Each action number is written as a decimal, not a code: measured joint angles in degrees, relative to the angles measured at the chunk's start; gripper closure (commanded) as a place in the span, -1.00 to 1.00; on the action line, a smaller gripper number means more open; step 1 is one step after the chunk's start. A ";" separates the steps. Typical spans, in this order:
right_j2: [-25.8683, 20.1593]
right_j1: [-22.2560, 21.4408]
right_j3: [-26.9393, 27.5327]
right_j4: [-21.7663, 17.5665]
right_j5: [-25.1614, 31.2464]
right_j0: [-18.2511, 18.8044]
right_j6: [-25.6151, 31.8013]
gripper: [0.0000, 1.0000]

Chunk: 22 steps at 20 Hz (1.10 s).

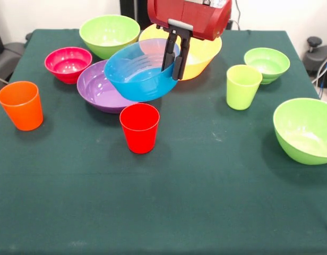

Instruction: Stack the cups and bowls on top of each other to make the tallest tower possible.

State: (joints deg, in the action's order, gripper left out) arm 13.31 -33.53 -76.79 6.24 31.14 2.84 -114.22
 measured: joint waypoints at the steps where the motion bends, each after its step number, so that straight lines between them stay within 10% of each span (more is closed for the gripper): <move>1: -0.05 0.00 -0.07 -0.09 -0.17 0.01 0.00 1.00; 22: -0.73 0.23 -1.14 -3.54 -4.83 0.64 0.00 1.00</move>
State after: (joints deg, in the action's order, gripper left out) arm 12.58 -33.30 -77.93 2.69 26.32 3.48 -114.22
